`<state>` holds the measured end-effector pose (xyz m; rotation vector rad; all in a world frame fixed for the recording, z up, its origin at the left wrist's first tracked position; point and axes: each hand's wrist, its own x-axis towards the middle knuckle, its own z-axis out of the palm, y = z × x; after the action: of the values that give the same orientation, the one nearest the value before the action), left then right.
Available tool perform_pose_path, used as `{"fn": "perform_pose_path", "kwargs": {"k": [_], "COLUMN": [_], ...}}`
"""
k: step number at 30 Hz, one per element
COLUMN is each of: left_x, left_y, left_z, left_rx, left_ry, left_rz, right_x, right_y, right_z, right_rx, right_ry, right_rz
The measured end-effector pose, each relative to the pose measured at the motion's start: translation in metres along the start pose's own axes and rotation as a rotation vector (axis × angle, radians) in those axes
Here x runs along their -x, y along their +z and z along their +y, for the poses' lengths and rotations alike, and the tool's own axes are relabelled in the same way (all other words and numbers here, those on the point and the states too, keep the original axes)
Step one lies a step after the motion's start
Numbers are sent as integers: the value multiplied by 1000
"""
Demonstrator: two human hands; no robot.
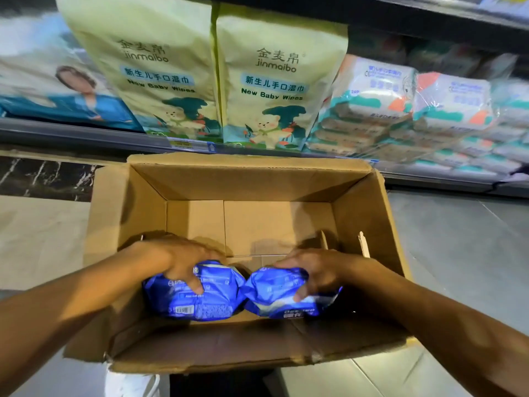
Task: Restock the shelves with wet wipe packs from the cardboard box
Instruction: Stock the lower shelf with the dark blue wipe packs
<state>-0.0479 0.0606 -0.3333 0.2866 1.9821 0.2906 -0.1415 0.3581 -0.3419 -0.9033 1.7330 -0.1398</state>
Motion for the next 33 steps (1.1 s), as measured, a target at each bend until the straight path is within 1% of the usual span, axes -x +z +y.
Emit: {"fn": "perform_pose_path", "kwargs": {"k": [2, 3, 5, 6, 9, 11, 14, 16, 18, 20, 22, 23, 25, 28, 31, 33], "left_x": [-3, -5, -8, -12, -22, -22, -16, -8, 0, 6, 4, 3, 0, -6, -10, -8], "left_y": [-13, -18, -24, -24, -21, -21, -19, -21, -19, -6, 16, 25, 30, 25, 25, 25], "left_z": [-8, -13, -21, -26, -31, -29, -29, -28, -20, -2, 10, 13, 12, 11, 13, 14], "left_rx": [61, 56, -6, -33, -39, -20, 83, 129, 166, 133, 96, 119, 186, 188, 257, 278], "left_ry": [3, -29, -156, -204, -255, -243, -216, -177, -110, -69, -35, -27, -75, -163, -155, -139], "left_rz": [33, 86, 204, 229, 182, 147, 96, 56, -13, -85, -96, -72, -67, -122, -206, -232], "right_x": [-3, -4, -7, -9, -14, -16, -14, -16, -19, -20, -20, -20, -19, -18, -19, -19], "right_y": [-16, -23, -34, -37, -36, -36, -37, -37, -36, -37, -39, -39, -39, -40, -38, -33], "right_z": [8, 12, 21, 24, 26, 26, 27, 34, 38, 38, 35, 34, 34, 33, 34, 35], "right_rx": [-165, -190, -177, -168, -180, -263, -397, -372, -340, -337, -358, -371, -378, -384, -387, -419], "right_ry": [14, 36, 81, 109, 159, 149, 137, 110, 100, 101, 90, 89, 94, 109, 161, 189], "right_rz": [26, 74, 220, 277, 324, 316, 222, 197, 207, 218, 207, 192, 180, 181, 162, 83]}}
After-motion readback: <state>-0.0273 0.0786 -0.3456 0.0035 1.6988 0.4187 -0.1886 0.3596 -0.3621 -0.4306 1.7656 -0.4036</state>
